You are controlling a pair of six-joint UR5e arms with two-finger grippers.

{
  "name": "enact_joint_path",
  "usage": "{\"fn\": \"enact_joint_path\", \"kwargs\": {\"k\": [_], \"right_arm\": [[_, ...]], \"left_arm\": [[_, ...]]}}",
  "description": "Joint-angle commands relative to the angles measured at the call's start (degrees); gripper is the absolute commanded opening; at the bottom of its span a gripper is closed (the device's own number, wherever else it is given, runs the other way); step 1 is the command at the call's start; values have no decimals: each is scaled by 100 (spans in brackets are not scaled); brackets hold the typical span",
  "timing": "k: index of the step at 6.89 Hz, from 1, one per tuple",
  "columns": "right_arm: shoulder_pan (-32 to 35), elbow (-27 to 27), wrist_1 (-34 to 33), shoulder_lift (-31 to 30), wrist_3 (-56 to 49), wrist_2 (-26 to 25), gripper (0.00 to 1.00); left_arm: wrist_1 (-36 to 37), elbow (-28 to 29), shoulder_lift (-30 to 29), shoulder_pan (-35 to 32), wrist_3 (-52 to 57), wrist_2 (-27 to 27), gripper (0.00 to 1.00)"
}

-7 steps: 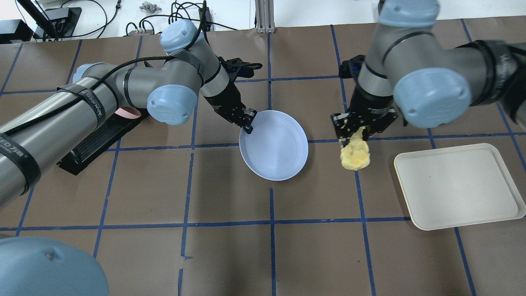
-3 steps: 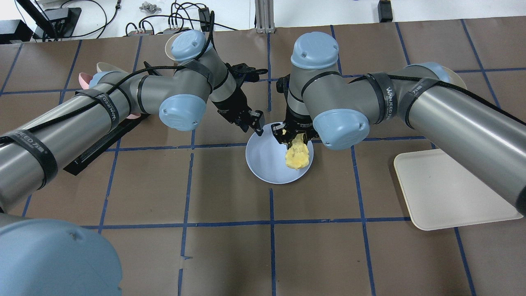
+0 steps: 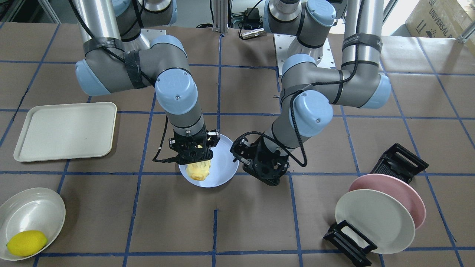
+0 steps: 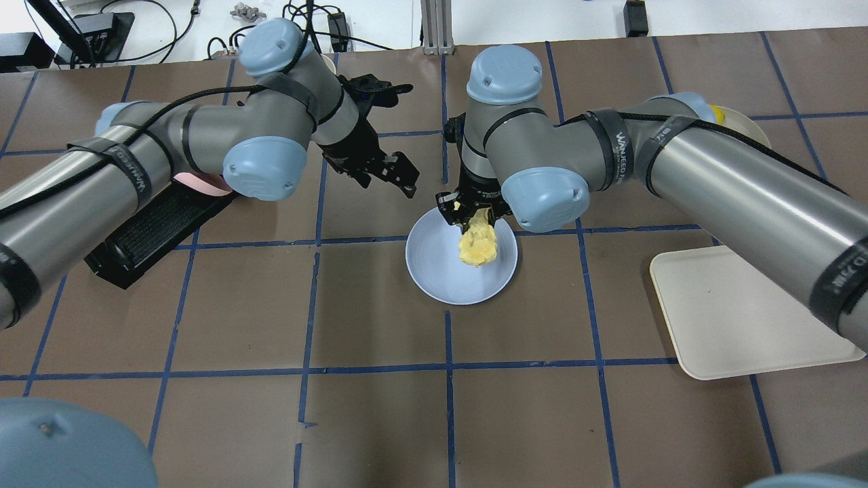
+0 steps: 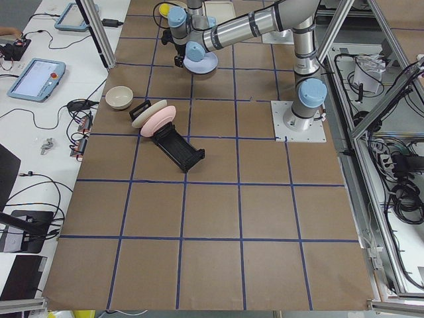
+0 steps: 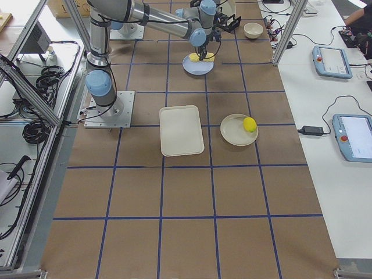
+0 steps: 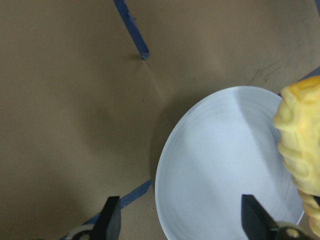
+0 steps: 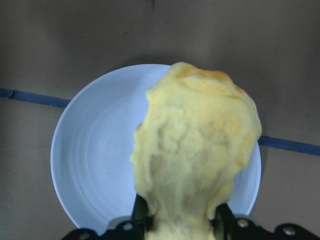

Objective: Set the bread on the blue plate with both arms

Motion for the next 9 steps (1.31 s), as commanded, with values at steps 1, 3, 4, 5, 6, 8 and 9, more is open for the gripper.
{"fn": "enact_joint_path", "kwargs": {"k": [1, 3, 4, 5, 6, 8, 9], "right_arm": [[127, 74, -203, 193, 57, -2, 78], [136, 66, -152, 185, 48, -116, 100], [66, -29, -108, 124, 5, -116, 100], [74, -22, -107, 45, -22, -107, 100], [-65, 57, -99, -17, -144, -116, 100], [-599, 215, -90, -332, -485, -116, 100], [-907, 216, 189, -682, -505, -116, 100]], "left_arm": [[-1109, 112, 733, 424, -9, 751, 100], [-2079, 245, 1401, 425, -157, 1308, 100], [-2274, 402, 1613, 434, -437, 1588, 100], [-2694, 673, 1694, 451, -475, 1895, 100], [-3098, 1007, 1695, 538, -580, 1881, 100], [-3348, 1239, 1695, 714, -818, 1645, 100], [-3348, 1195, 1712, 706, -827, 1556, 100]]}}
